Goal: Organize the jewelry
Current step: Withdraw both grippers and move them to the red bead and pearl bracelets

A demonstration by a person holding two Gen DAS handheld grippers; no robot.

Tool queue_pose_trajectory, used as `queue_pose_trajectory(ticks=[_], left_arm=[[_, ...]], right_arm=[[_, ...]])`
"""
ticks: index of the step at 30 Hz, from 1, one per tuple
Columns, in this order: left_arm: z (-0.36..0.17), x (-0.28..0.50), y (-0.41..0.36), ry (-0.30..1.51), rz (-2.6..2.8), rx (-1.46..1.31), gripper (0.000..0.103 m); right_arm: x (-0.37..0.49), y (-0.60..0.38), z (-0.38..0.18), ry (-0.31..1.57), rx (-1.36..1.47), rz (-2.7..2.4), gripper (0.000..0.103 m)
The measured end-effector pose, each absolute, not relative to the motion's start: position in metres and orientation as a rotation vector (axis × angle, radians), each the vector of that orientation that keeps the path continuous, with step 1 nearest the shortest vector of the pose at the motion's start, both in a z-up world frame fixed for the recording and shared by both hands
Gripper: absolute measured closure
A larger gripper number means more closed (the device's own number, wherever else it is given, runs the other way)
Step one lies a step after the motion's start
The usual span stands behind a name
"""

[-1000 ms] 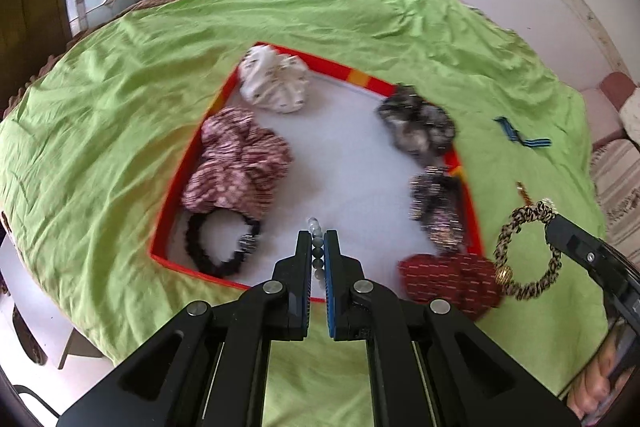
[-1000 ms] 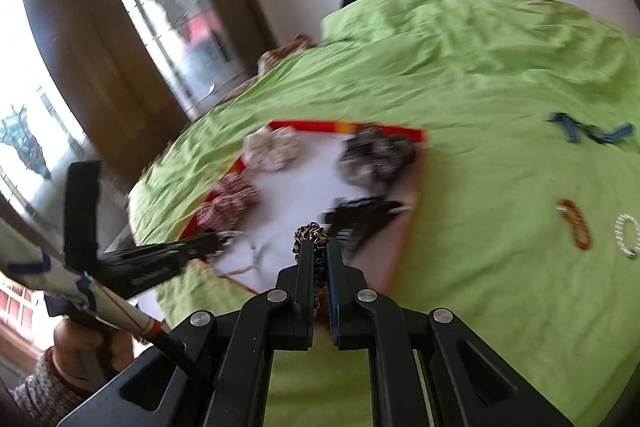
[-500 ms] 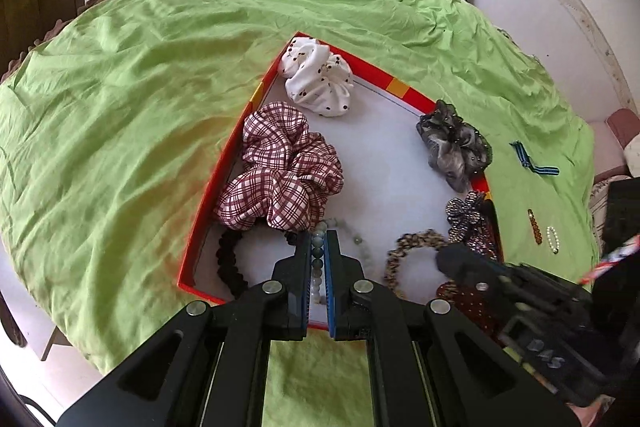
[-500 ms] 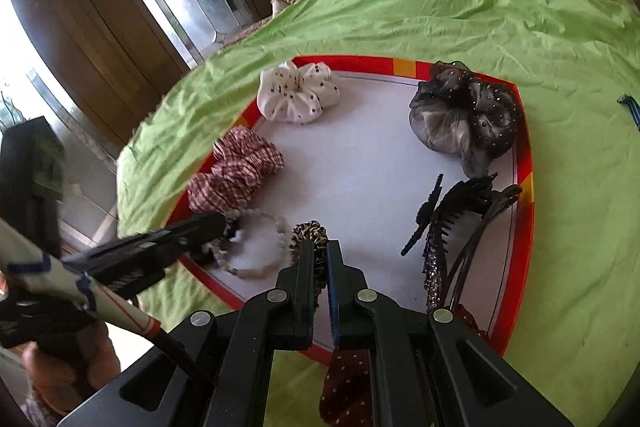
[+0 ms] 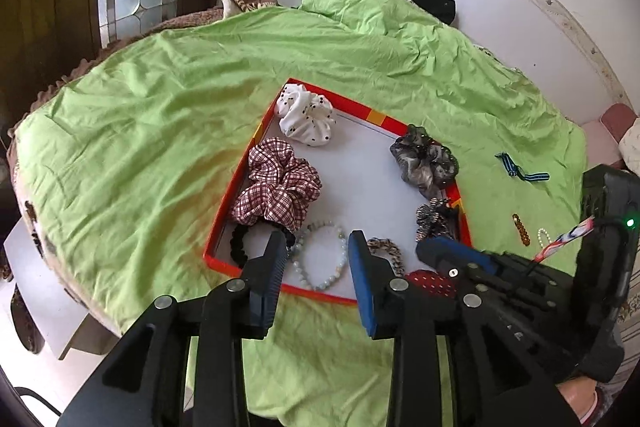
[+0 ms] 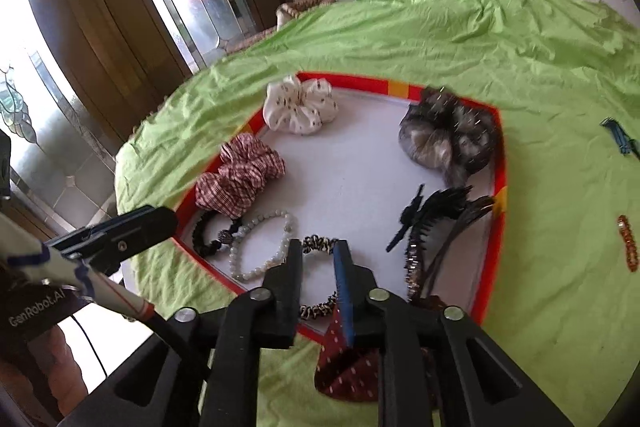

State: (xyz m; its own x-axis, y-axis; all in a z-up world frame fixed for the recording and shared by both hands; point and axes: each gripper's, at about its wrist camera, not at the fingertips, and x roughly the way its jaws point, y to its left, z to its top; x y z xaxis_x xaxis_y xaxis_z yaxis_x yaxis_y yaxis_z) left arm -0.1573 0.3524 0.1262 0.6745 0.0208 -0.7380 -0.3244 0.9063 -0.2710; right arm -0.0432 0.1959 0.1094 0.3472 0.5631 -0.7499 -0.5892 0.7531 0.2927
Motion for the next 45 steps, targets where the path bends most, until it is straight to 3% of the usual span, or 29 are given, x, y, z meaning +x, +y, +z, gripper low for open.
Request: queue_pose_trajectory(ticks=[4,10,13,20,35,45], left_arm=[[0.138,-0.172,0.339,0.791,0.218,-0.378,0.069],[0.149,-0.190,0.305,0.778,0.251,-0.294,0.065],[0.154,-0.197,0.287,0.767,0.255,-0.269,0.064],[0.162,-0.205,0.237,0.775,0.215,-0.205,0.058],[0.165,-0.218,0.130,0.779,0.124,0.055,0.054],[0.162,-0.229,0.102,0.774,0.098,0.149,0.050]], right_arm=[[-0.058,0.171,0.129,0.913,-0.024,0.734,0.077],[-0.085,0.117,0.146,0.834,0.019,0.658,0.053],[-0.095,0.090,0.147,0.831,0.063,0.621,0.053],[-0.122,0.033,0.148,0.772,0.084,0.496,0.036],[-0.151,-0.046,0.133,0.782,0.150,0.299,0.035],[-0.158,-0.056,0.128,0.789,0.145,0.271,0.035]])
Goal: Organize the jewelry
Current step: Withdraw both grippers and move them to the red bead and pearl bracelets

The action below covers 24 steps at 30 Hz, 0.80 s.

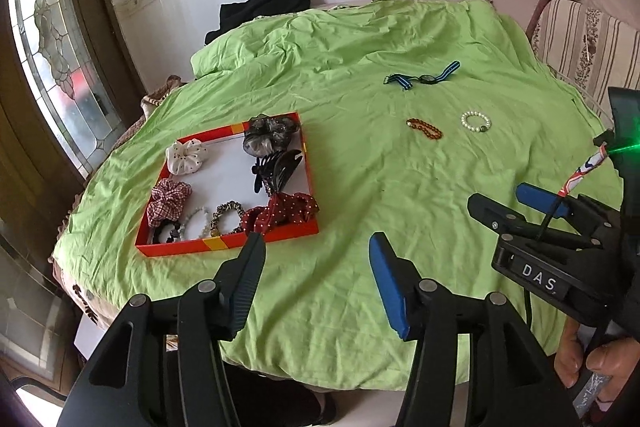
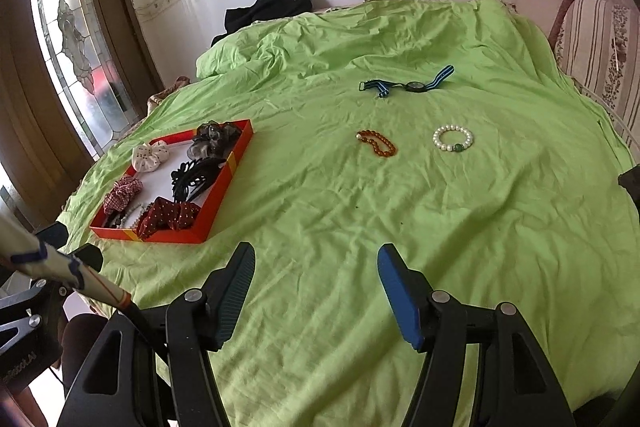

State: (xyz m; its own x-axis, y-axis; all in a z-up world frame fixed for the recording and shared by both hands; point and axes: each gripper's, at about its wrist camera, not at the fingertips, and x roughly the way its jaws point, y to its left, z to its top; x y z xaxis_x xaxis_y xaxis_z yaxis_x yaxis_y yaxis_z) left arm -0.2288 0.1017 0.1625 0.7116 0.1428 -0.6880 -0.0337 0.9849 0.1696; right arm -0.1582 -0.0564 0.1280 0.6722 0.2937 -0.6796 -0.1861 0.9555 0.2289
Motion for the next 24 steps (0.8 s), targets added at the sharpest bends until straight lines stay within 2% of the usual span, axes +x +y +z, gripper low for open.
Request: queue_pose_trajectory(ticks=[24], left_arm=[[0.130,-0.204,0.115,0.892,0.099,0.114,0.048]], right_arm=[[-0.141,-0.074,0.108,0.847,0.153,0.206,0.034]])
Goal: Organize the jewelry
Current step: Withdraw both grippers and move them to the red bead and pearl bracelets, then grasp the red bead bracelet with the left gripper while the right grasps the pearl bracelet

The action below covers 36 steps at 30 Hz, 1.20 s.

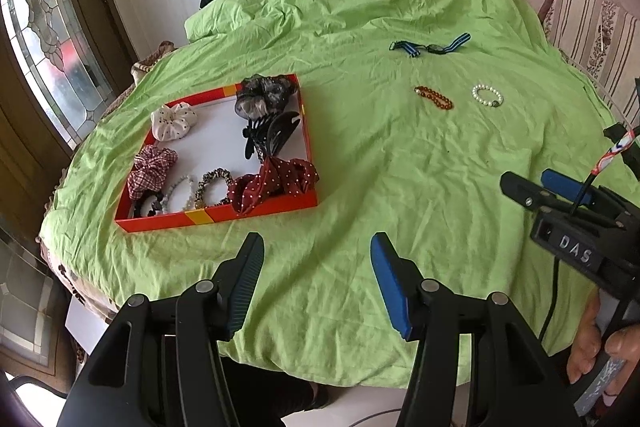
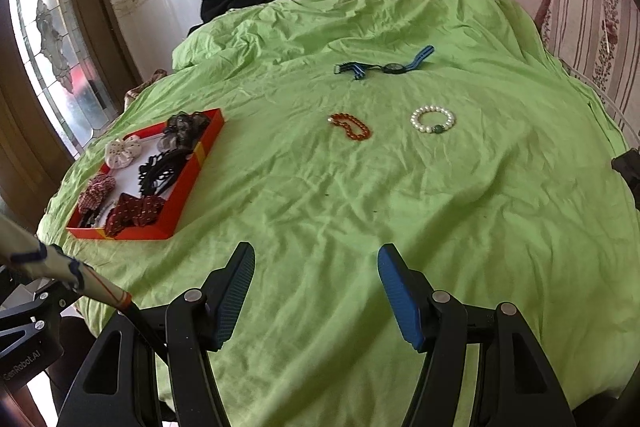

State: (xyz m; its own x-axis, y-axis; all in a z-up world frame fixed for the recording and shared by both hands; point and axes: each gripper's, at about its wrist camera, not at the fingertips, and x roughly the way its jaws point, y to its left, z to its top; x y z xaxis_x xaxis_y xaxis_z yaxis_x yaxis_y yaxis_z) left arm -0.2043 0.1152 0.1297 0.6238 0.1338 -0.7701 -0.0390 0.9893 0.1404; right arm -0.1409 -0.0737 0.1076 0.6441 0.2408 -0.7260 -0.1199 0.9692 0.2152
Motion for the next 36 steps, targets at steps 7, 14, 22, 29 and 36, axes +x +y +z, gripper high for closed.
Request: queue_pose_trajectory(ticks=[7,14,22,29,36], left_arm=[[0.135,-0.175,0.109,0.918,0.018,0.119,0.048],[0.139,-0.116,0.096,0.980,-0.116,0.044,0.048],[0.111,-0.029,0.068,1.060,-0.249,-0.108,0.053],[0.077,0.041,0.042,1.108,-0.277,-0.196,0.066],[0.045,0.093,0.026,1.134,-0.315,-0.290,0.066]], right_arm=[[-0.120,-0.107,0.109,0.850,0.158,0.137,0.034],[-0.081,-0.165,0.102,0.878,0.220,0.063,0.034],[-0.009,-0.200,0.075,0.906,0.284,0.078,0.046],[0.043,-0.216,0.049,0.926,0.371,0.097,0.046],[0.071,-0.232,0.032,0.932,0.441,0.133,0.046]])
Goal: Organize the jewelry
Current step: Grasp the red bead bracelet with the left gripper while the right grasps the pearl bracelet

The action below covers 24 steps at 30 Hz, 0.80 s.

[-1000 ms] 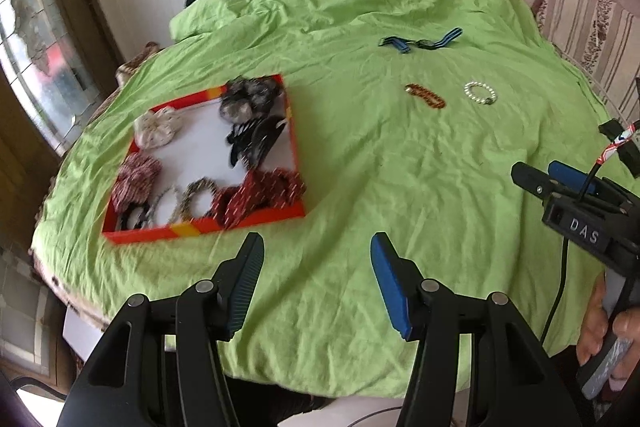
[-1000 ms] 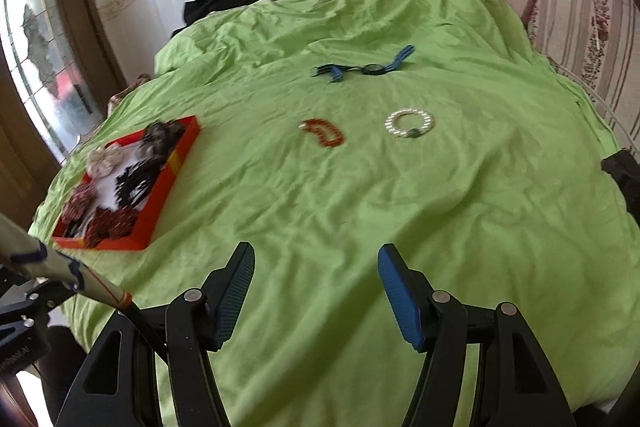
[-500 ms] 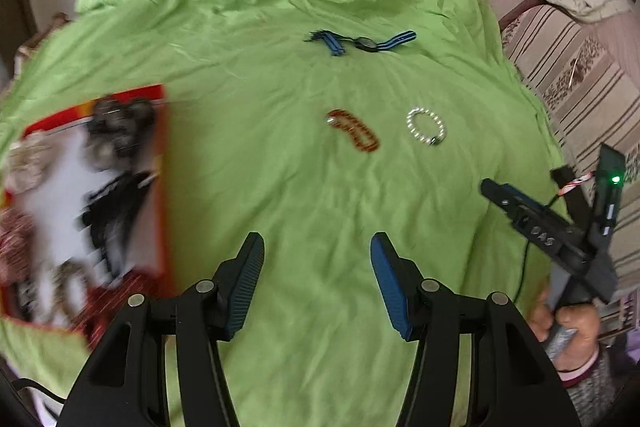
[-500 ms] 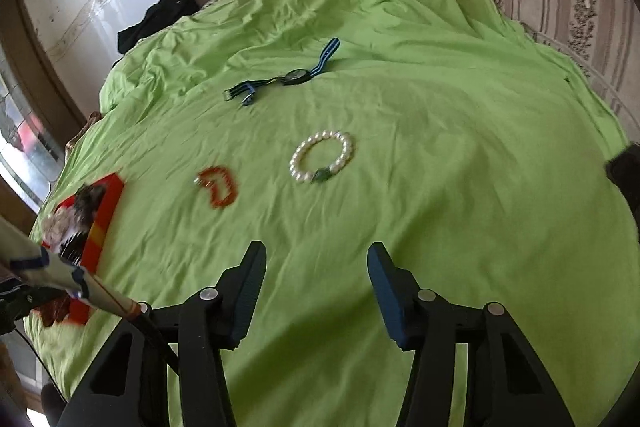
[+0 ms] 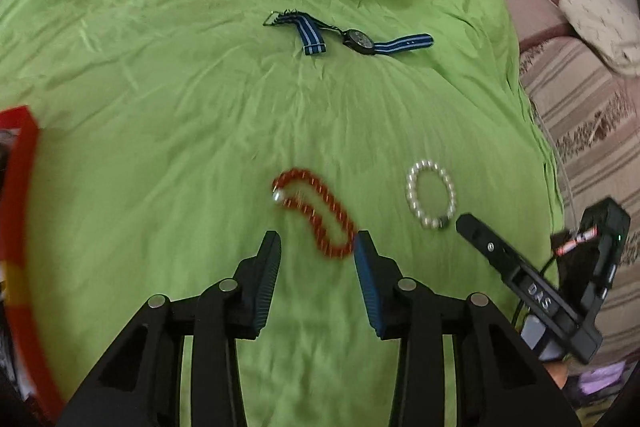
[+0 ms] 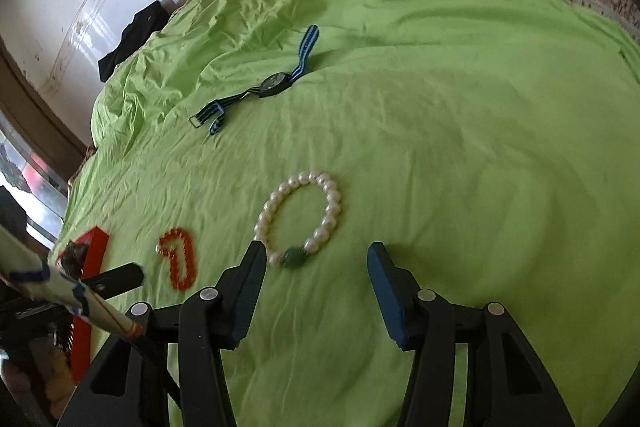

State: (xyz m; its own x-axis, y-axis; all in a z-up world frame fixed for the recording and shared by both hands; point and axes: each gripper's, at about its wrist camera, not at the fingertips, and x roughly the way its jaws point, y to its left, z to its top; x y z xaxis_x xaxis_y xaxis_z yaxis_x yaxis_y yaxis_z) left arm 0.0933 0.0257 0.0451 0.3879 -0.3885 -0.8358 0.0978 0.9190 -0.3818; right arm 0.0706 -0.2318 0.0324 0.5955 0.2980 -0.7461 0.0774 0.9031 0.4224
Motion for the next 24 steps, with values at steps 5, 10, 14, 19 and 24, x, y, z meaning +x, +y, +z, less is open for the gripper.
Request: queue_pose_trajectory(ticks=[5,10,14,19,24], left_arm=[[0.026,0.117,0.020,1.152,-0.337,-0.336,0.066],[0.018,0.128,0.012,1.142,-0.332,-0.337,0.066],[0.019,0.125,0.003,1.121,-0.305,-0.281,0.070],[0.025,0.115,-0.002,1.138,-0.326,-0.244,0.096],[0.052,0.089,0.009,1.103,-0.339,-0.253,0.096]], right_arm=[[0.089,-0.234,0.027,0.924,0.456,0.137,0.046],[0.102,-0.220,0.021,0.925,0.359,0.123,0.046],[0.105,-0.212,0.019,0.918,0.291,0.104,0.064],[0.102,-0.216,0.022,0.906,0.315,0.119,0.092],[0.090,-0.208,0.038,0.860,0.293,0.125,0.092]])
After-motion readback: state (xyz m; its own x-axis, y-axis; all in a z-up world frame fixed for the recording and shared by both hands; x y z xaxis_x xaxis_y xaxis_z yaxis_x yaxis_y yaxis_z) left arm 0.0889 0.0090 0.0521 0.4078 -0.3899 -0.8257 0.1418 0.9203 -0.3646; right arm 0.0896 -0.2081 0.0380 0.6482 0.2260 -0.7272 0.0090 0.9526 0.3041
